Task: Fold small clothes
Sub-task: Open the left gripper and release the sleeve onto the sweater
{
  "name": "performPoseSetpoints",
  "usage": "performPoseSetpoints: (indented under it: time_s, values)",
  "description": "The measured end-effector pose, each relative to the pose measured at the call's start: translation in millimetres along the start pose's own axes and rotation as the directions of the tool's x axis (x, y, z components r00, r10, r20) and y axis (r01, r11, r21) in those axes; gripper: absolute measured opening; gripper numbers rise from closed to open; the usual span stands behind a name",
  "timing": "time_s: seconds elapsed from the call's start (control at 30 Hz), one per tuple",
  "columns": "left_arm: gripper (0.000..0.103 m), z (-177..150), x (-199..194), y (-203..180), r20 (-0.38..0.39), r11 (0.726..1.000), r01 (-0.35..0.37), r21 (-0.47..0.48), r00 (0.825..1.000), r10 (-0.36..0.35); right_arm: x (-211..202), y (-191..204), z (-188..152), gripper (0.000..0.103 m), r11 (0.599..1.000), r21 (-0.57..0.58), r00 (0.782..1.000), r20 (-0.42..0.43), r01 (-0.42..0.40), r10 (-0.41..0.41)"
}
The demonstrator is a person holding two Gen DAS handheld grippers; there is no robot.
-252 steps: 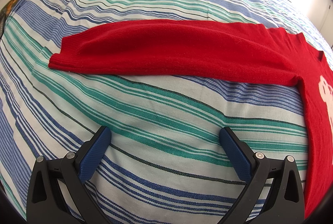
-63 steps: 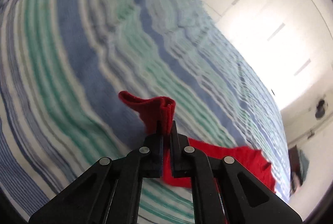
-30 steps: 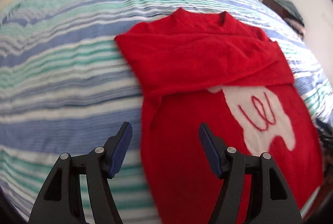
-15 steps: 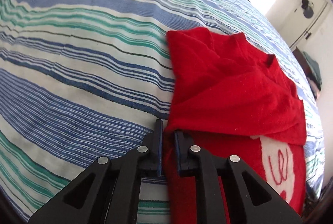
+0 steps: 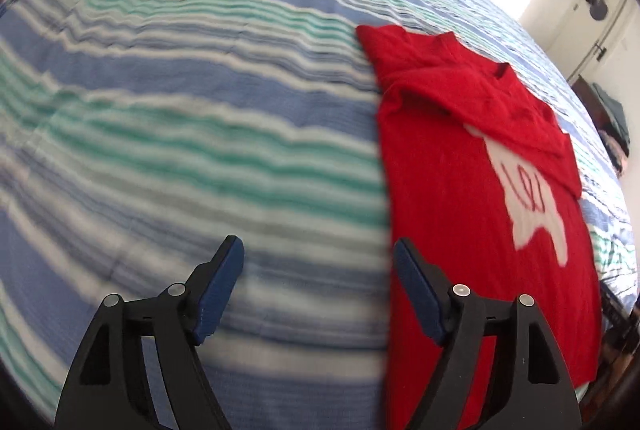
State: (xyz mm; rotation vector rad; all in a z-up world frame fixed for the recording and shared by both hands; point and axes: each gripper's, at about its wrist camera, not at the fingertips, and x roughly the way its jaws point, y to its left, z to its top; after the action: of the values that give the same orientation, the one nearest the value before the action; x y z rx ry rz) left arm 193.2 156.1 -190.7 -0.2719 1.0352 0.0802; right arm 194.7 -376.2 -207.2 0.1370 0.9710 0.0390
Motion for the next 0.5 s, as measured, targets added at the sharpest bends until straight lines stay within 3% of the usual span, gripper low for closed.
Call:
performPoseSetpoints:
  time_s: [0.13,0.5]
  values:
    - [0.082,-22.5,-13.5,4.8,0.025,0.999,-0.037,-0.018,0.999,0.037,-2.1,-2.1,-1.4,0.093,1.0,0.006,1.0,0.006,-0.01,0.01]
    - [0.082,-28.5,-28.7,4.9,0.063,0.996,-0.09,0.012,0.994,0.089,-16.7,-5.2,-14.9,0.094,0.999,0.033,1.0,0.013,0.002,-0.002]
